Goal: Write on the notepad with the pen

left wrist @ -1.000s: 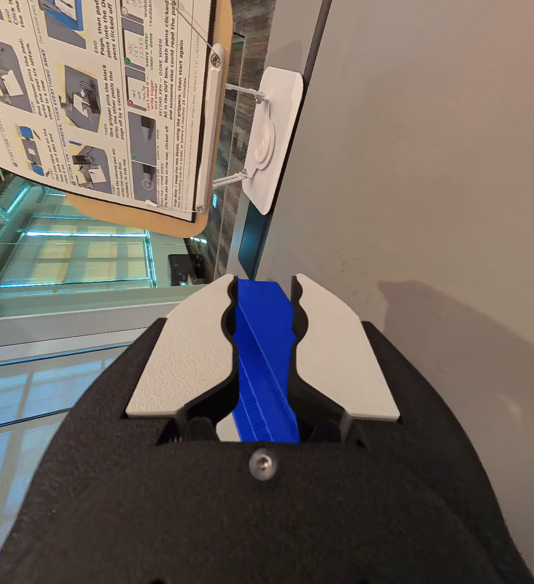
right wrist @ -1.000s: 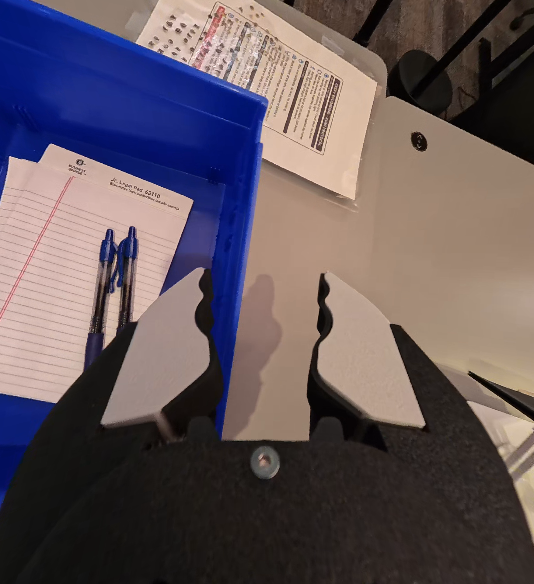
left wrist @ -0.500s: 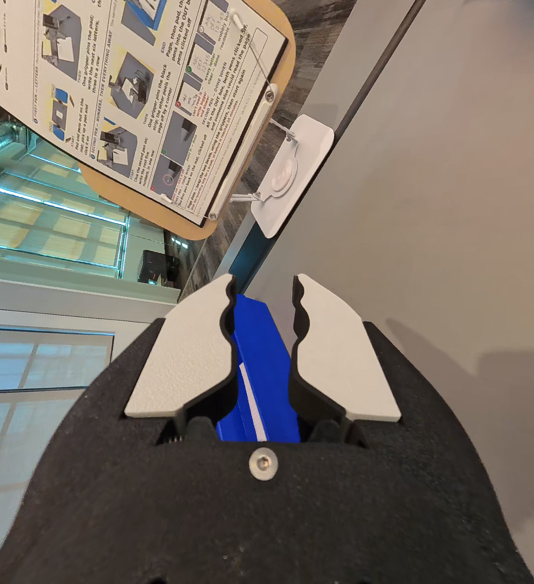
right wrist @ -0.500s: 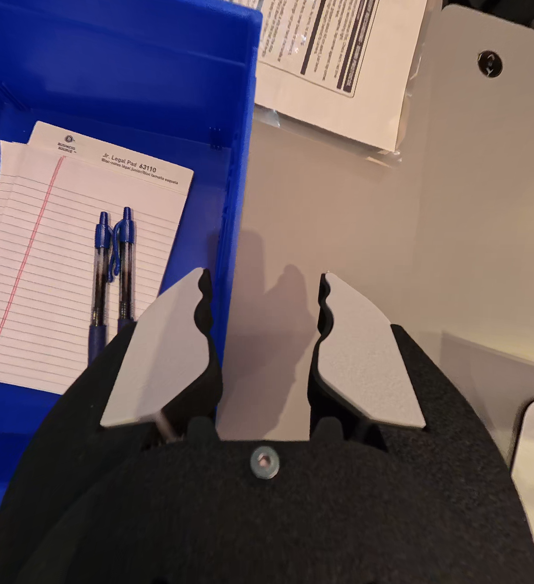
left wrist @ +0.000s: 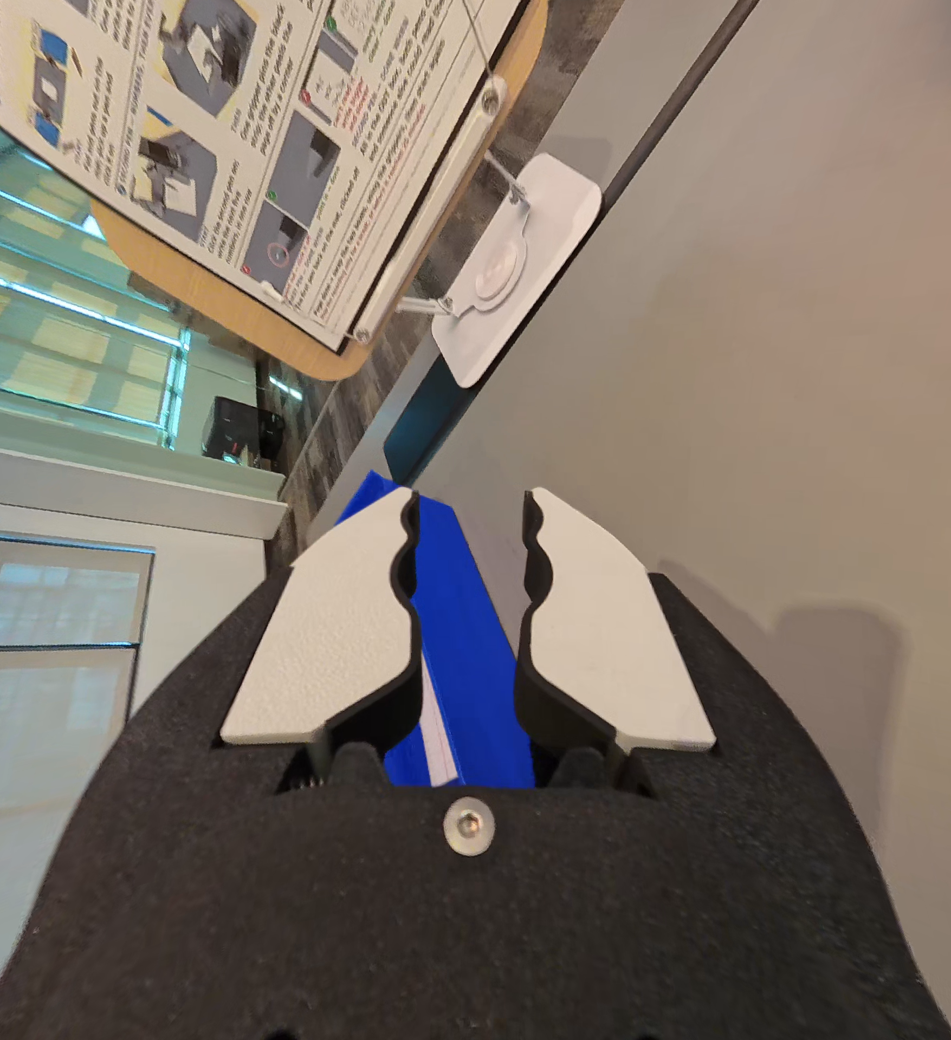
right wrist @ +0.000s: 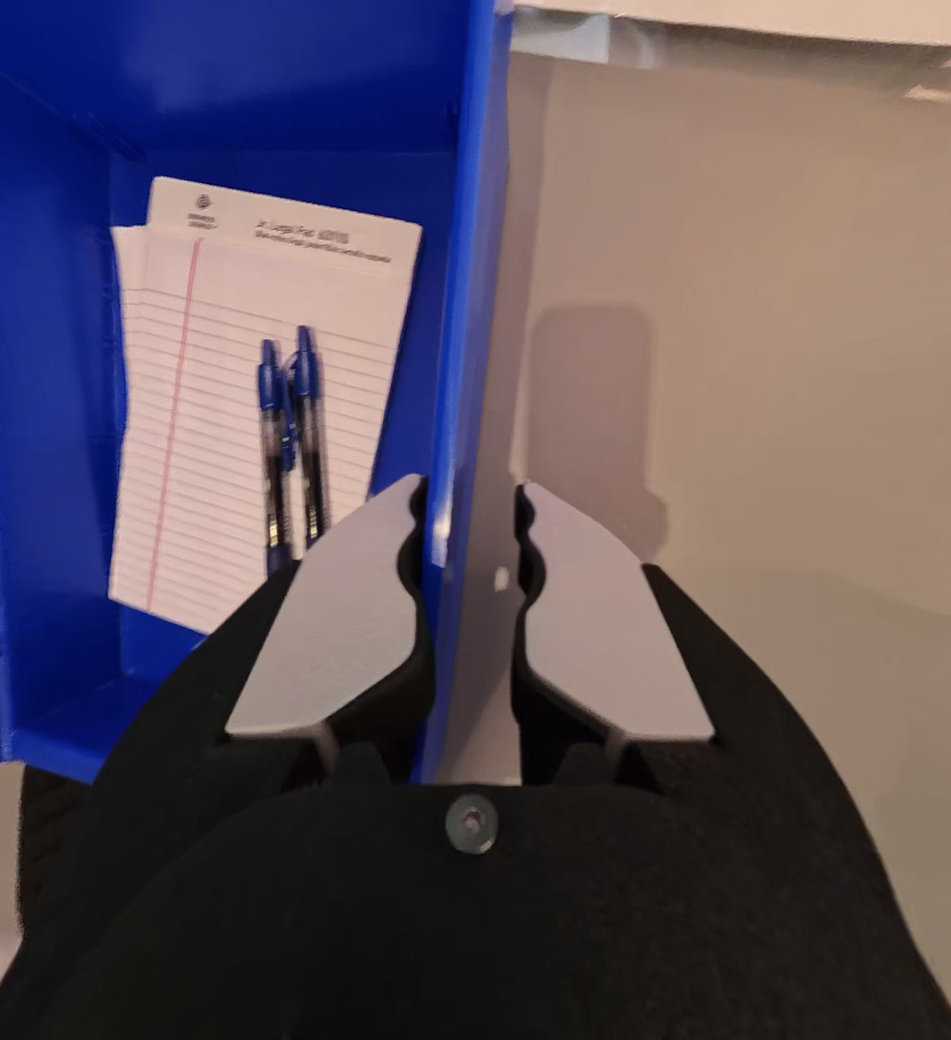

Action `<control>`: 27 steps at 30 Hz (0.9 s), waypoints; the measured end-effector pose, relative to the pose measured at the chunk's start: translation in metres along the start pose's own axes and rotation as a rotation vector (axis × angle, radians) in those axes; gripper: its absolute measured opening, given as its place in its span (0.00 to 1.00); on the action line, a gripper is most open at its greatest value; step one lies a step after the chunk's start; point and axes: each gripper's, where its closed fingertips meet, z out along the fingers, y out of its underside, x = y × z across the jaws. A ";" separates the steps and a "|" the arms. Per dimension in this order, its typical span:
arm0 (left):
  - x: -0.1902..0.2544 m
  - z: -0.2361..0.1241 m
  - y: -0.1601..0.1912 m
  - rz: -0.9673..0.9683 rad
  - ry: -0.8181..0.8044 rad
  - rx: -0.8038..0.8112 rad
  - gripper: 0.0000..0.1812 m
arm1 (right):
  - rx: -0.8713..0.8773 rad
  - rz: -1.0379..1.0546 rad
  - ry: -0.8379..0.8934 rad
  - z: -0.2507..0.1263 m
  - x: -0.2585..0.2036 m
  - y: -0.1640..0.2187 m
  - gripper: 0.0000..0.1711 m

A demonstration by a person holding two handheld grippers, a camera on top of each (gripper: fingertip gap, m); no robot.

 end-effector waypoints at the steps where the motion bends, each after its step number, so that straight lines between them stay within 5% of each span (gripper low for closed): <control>1: 0.000 0.000 0.006 -0.020 0.016 -0.013 0.19 | -0.017 -0.001 -0.029 0.000 -0.005 0.001 0.10; 15: -0.018 -0.023 0.156 -0.616 0.186 -0.169 0.24 | -0.214 -0.009 0.137 0.006 -0.005 0.004 0.03; 27: 0.008 -0.024 0.203 -0.929 0.256 -0.131 0.29 | -0.194 0.077 0.100 0.006 -0.007 0.005 0.03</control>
